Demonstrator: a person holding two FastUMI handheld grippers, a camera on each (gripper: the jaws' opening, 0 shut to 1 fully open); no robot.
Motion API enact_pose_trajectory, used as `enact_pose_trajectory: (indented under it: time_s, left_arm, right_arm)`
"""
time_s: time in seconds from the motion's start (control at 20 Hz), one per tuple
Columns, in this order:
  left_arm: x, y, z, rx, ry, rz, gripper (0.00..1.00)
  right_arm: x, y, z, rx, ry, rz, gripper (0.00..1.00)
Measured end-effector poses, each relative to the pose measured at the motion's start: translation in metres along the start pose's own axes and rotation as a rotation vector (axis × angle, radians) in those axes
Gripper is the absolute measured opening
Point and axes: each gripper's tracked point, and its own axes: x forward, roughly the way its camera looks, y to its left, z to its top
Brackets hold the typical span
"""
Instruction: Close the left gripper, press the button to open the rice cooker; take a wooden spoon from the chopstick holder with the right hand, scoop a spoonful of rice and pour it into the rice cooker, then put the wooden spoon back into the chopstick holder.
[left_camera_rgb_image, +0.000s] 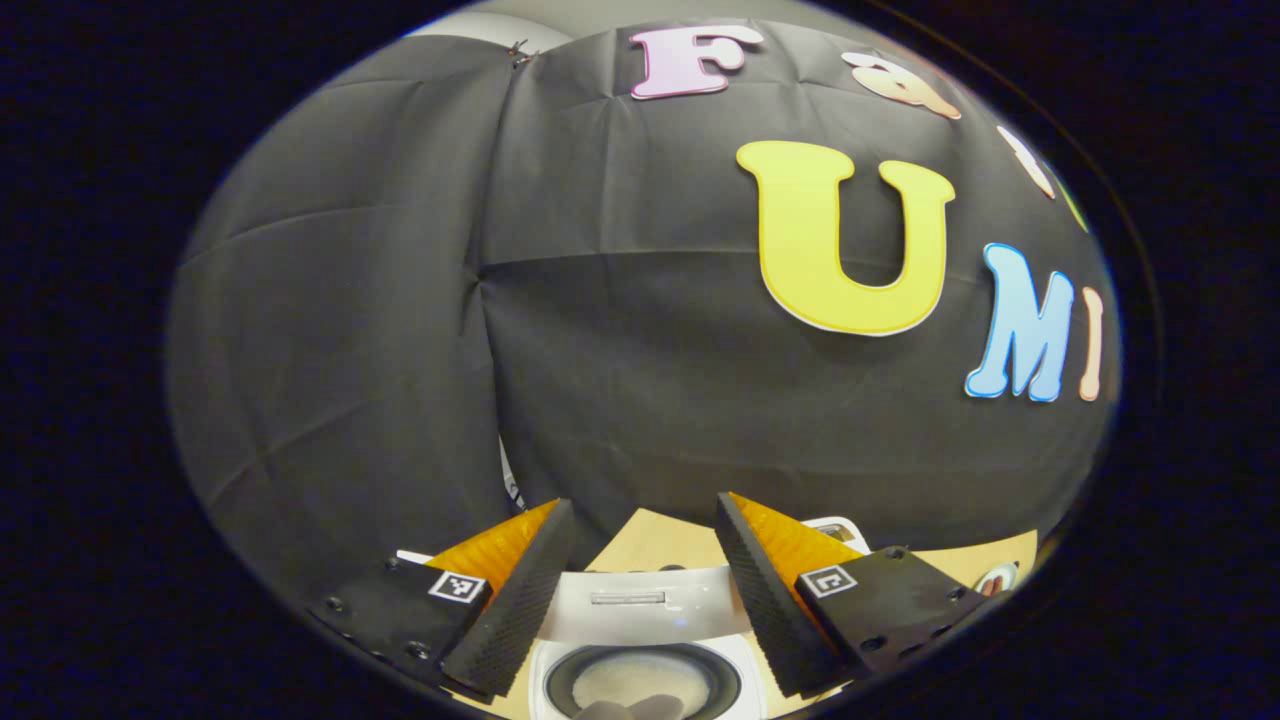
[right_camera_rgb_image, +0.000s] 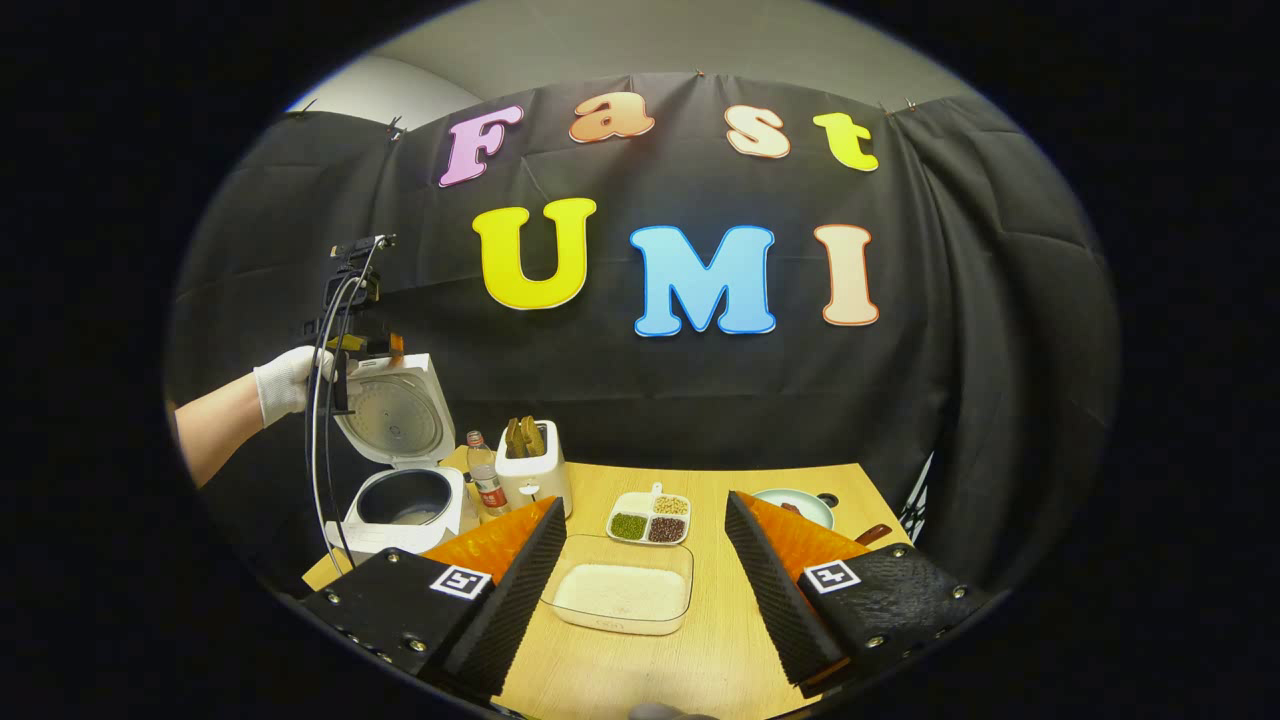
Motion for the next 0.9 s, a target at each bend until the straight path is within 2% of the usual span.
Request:
enact_pose_trajectory:
  time_s: [0.3,0.35,0.5,0.6,0.75,0.9]
  left_arm:
    - [-0.034,-0.005,-0.026,-0.013,0.068,-0.010,1.00]
    - [-0.044,-0.007,-0.034,-0.004,0.078,-0.013,1.00]
    - [-0.068,-0.010,-0.060,-0.006,0.117,-0.022,1.00]
    - [-0.077,-0.010,-0.082,-0.002,0.141,-0.028,0.98]
    - [-0.091,-0.011,-0.140,-0.040,0.273,-0.029,1.00]
    - [-0.097,-0.009,-0.176,-0.008,0.314,-0.023,0.99]
  right_arm:
    - [-0.014,-0.015,-0.006,0.019,0.000,0.006,0.98]
    - [-0.016,-0.016,-0.008,0.025,0.000,0.011,1.00]
    - [-0.022,-0.020,-0.013,0.043,0.004,0.021,0.98]
    - [-0.025,-0.020,-0.018,0.068,0.019,0.038,0.98]
    - [-0.030,-0.020,-0.022,0.109,0.032,0.058,0.98]
    - [-0.033,-0.021,-0.026,0.089,0.039,0.059,0.98]
